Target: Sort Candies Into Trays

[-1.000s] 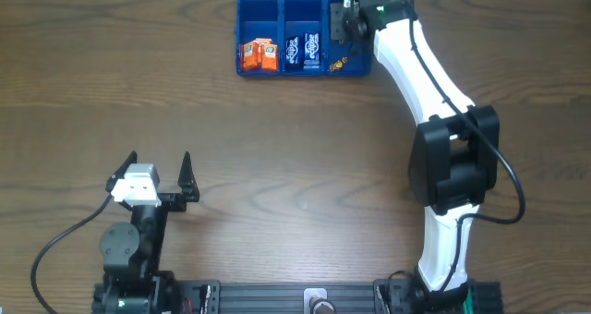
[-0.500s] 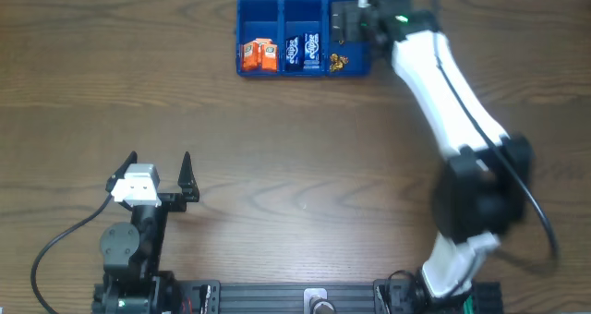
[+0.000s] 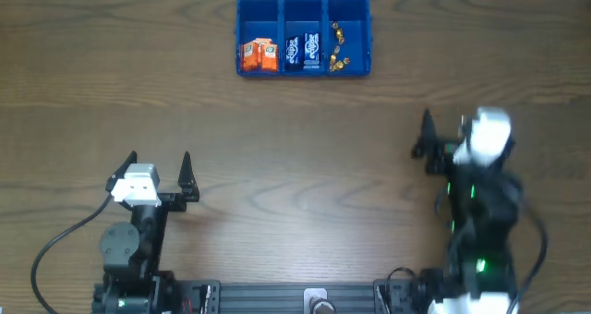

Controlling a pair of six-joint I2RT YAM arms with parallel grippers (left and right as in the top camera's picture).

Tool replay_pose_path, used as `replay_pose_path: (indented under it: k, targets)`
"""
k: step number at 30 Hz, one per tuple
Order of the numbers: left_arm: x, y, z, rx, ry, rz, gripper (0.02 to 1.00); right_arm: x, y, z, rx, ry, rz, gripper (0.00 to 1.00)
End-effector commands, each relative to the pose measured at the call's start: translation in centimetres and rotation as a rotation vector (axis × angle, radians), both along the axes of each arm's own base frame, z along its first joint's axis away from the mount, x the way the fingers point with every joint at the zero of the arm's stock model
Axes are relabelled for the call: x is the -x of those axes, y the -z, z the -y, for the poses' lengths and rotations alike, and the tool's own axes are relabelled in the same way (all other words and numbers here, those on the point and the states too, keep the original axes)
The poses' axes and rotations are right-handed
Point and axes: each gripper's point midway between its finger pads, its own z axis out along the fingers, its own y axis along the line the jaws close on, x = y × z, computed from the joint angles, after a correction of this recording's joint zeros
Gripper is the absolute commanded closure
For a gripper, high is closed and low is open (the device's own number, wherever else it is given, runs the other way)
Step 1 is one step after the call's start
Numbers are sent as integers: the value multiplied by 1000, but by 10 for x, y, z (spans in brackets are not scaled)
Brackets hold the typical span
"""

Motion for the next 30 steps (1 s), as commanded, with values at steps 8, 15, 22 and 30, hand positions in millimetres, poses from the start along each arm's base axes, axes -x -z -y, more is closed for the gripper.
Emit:
replay_pose_path:
  k: [8, 15, 22, 30]
  targets:
    - [1, 16, 2, -14, 15, -47, 20, 34, 53, -26, -7, -138, 167, 3]
    - [1, 16, 2, -14, 15, -47, 20, 34, 66, -20, -3, -99, 115, 3]
    - [1, 16, 2, -14, 15, -47, 20, 34, 67, -19, -3, -99, 113, 3]
    - [1, 16, 2, -14, 15, -47, 20, 34, 67, -19, -3, -99, 113, 3]
